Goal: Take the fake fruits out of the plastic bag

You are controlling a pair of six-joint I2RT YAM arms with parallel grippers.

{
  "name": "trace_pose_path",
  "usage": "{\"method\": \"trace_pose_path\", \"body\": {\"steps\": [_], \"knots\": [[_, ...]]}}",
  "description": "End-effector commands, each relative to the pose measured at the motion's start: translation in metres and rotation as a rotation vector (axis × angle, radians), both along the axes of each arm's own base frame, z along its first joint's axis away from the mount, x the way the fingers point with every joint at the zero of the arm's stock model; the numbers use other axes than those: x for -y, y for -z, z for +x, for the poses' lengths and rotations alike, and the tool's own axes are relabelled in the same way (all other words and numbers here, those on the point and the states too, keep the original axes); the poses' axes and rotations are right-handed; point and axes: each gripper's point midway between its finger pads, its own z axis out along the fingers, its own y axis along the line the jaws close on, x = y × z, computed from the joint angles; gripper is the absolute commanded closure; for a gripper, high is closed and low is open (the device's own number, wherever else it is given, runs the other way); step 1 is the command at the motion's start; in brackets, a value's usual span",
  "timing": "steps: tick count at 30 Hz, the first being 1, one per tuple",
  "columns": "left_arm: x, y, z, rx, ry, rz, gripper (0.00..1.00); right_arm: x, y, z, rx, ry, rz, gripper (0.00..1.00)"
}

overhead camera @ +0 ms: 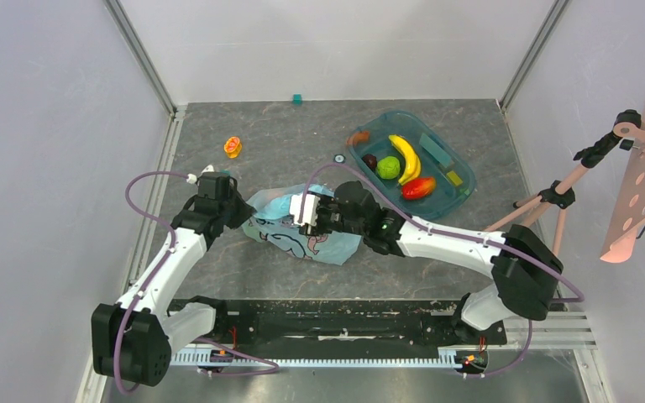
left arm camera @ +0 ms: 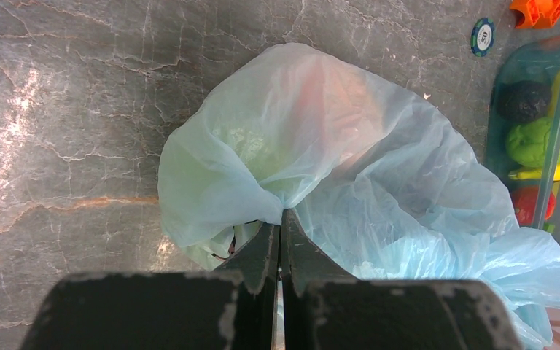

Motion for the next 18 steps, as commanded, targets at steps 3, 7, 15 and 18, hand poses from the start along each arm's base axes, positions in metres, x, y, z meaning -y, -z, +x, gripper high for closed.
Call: {"method": "trace_pose_path", "body": {"steps": [3,7,15,18], "knots": [[0.002,-0.024,0.014,0.078,0.035,0.010,0.98,0.005,-0.002,0.028,0.111,0.111,-0.082,0.54],[0.001,-0.022,0.013,0.073,0.030,0.016,0.98,0.020,0.006,0.039,0.142,0.187,-0.147,0.62],[-0.002,-0.019,0.013,0.062,0.019,0.029,0.98,0.027,-0.010,0.034,0.056,0.272,-0.028,0.99],[-0.005,-0.020,0.012,0.062,0.014,0.041,0.98,0.031,-0.019,0.028,0.015,0.293,0.065,1.00]]}}
